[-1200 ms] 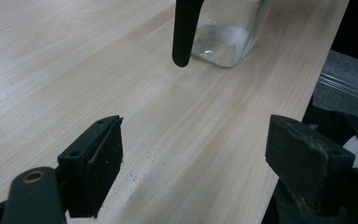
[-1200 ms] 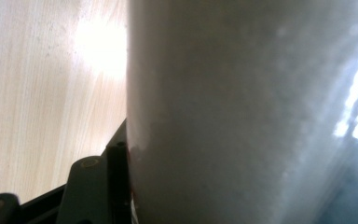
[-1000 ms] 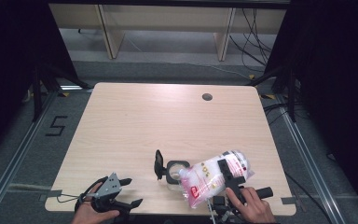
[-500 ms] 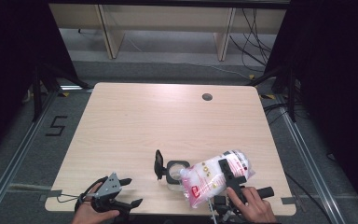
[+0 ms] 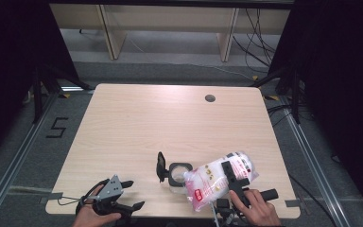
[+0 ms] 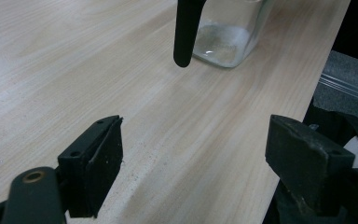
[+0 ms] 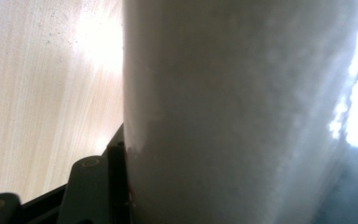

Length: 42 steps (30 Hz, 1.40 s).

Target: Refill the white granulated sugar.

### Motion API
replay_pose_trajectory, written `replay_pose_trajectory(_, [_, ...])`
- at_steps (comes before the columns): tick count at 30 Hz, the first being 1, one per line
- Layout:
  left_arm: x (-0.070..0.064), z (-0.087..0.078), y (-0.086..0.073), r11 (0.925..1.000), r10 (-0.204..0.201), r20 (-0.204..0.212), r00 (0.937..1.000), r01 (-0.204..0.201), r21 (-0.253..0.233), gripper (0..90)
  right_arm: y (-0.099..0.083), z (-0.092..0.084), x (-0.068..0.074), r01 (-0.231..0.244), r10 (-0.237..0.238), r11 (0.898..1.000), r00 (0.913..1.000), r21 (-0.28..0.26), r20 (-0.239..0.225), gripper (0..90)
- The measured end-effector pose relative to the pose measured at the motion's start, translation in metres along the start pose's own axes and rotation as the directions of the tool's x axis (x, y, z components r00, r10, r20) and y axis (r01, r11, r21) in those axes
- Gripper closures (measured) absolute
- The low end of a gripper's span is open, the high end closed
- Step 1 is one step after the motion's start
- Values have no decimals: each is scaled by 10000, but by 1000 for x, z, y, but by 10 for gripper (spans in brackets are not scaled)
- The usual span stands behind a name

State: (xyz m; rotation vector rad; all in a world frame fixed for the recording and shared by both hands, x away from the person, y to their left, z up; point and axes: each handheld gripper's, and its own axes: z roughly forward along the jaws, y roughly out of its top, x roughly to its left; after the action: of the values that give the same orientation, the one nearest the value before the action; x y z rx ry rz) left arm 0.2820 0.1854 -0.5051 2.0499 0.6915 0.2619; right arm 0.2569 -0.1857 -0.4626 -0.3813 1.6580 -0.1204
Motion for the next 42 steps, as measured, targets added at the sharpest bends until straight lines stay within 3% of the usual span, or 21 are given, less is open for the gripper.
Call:
replay_pose_trajectory(5, [1,1,0,9996,260,-51,9996,-260,-55,186,1,0,-3,190,-190,9998,9998,41,32,418])
replay_pose_trajectory(6, [0,1,-1,10000,10,-79,10000,-10,-48,186,1,1,-4,353,-351,9993,9991,-80,224,418])
replay_pose_trajectory(7, [0,1,0,10000,8,-77,10000,-9,-47,186,1,1,-3,183,-182,9998,9996,-67,202,419])
replay_pose_trajectory(8, [1,1,0,9997,230,-50,9997,-230,-61,186,2,1,-4,428,-425,9990,9989,-148,213,419])
replay_pose_trajectory(9, [1,0,0,9997,238,-50,9997,-238,-8,185,1,0,-1,142,-142,9999,9999,14,46,419])
replay_pose_trajectory(11, [1,0,0,9998,145,-100,9998,-144,100,186,2,1,-3,432,-431,9991,9990,-49,70,419])
replay_pose_trajectory(13, [3,0,0,9989,469,-91,9989,-469,76,186,2,0,-2,231,-231,9997,9997,-51,42,419])
replay_pose_trajectory(14, [1,1,0,9998,206,-60,9998,-206,-70,186,2,0,-2,262,-262,9996,9997,-73,31,420])
replay_pose_trajectory(16, [1,1,0,9998,184,-37,9998,-184,-97,185,2,1,-3,276,-276,9996,9996,-87,45,420])
replay_pose_trajectory(17, [0,1,0,10000,24,-70,10000,-25,-76,186,1,-1,0,-139,142,9997,9997,176,-184,420])
replay_pose_trajectory(19, [0,0,0,10000,12,-37,10000,-12,8,186,1,-1,1,-121,124,9998,9997,161,-211,420])
replay_pose_trajectory(21, [0,0,0,10000,5,-16,10000,-5,19,185,1,1,-2,354,-355,9993,9993,-75,-129,420])
replay_pose_trajectory(26, [0,0,0,10000,14,-44,10000,-14,-14,186,0,2,-1,-161,161,9997,9999,-158,-6,420])
replay_pose_trajectory(27, [3,-2,0,9992,329,-152,9993,-326,252,185,0,1,1,-396,396,9992,9991,-6,-125,421])
replay_pose_trajectory(28, [1,0,0,10000,85,-61,9999,-85,25,186,-1,1,1,-476,477,9988,9987,84,-162,421])
replay_pose_trajectory(30, [1,-1,0,9999,98,-19,10000,-98,81,186,-1,1,2,-494,495,9988,9986,51,-170,421])
replay_pose_trajectory(33, [0,0,0,10000,35,-31,10000,-36,-32,185,-1,2,-2,71,-73,9999,9998,-88,-167,421])
replay_pose_trajectory(35, [1,-1,0,9999,117,-51,9999,-117,70,186,-1,2,0,-216,215,9998,9997,-54,-134,421])
replay_pose_trajectory(38, [0,0,0,10000,24,-1,10000,-24,-7,186,-1,2,-1,-111,111,9999,9999,-60,-71,421])
replay_pose_trajectory(40, [1,0,1,9996,276,-40,9996,-276,-7,186,-2,1,-1,-155,154,9999,9998,-67,-100,421])
replay_pose_trajectory(42, [0,0,0,10000,48,-19,10000,-48,-2,186,-2,1,0,-253,252,9997,9996,-23,-132,421])
